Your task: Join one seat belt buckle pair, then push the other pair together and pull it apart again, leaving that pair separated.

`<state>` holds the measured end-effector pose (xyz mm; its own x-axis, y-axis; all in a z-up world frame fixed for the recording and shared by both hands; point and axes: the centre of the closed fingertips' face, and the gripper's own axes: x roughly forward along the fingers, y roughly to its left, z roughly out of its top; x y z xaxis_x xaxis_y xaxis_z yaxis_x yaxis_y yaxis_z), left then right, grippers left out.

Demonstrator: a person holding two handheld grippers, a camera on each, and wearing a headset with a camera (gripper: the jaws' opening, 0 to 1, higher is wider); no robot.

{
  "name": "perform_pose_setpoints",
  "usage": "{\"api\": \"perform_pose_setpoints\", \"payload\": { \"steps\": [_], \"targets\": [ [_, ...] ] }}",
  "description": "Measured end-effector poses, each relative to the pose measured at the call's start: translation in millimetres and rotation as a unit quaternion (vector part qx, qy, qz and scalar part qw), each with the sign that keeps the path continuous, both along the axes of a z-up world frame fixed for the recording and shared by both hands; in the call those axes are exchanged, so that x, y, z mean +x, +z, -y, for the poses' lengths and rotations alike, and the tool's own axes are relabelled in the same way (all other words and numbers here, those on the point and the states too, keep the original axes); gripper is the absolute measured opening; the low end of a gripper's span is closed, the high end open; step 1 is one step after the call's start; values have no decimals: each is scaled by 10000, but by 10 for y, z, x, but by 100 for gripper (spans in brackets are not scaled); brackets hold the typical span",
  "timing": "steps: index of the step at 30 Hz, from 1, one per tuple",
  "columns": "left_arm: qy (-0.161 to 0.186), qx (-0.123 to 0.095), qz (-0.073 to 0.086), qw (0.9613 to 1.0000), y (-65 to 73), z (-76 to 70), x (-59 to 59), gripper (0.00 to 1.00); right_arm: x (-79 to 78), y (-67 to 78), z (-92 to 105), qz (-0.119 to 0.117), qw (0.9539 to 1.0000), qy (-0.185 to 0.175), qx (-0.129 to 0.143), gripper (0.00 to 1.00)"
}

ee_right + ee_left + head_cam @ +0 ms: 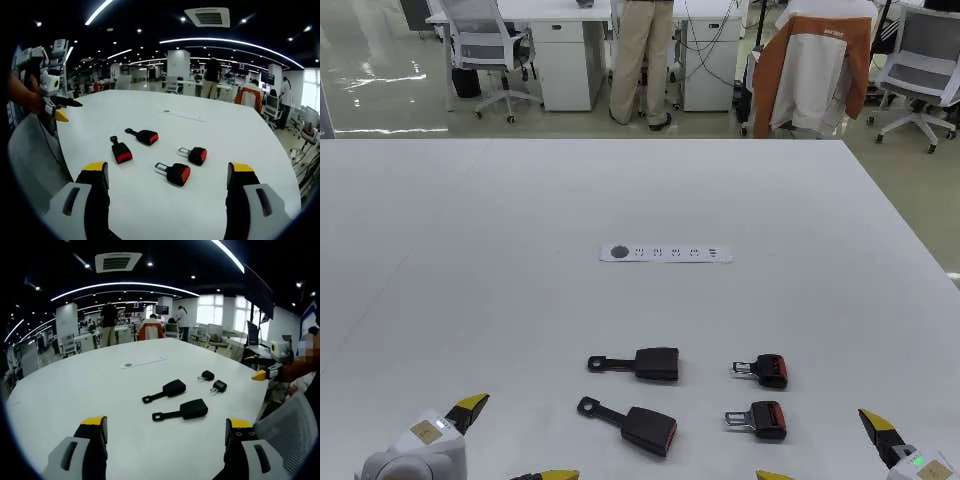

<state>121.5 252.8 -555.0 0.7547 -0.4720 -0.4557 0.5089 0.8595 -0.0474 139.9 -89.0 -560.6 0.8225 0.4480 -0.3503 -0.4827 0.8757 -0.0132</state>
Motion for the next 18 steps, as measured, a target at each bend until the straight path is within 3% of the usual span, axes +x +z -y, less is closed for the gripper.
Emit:
{"api": "perform_pose_setpoints", "payload": {
  "steps": [18],
  "targets": [
    [67, -9, -41, 10000, 4, -24, -9, 100, -76, -88, 60, -86, 9999, -2, -71, 99]
  ]
}}
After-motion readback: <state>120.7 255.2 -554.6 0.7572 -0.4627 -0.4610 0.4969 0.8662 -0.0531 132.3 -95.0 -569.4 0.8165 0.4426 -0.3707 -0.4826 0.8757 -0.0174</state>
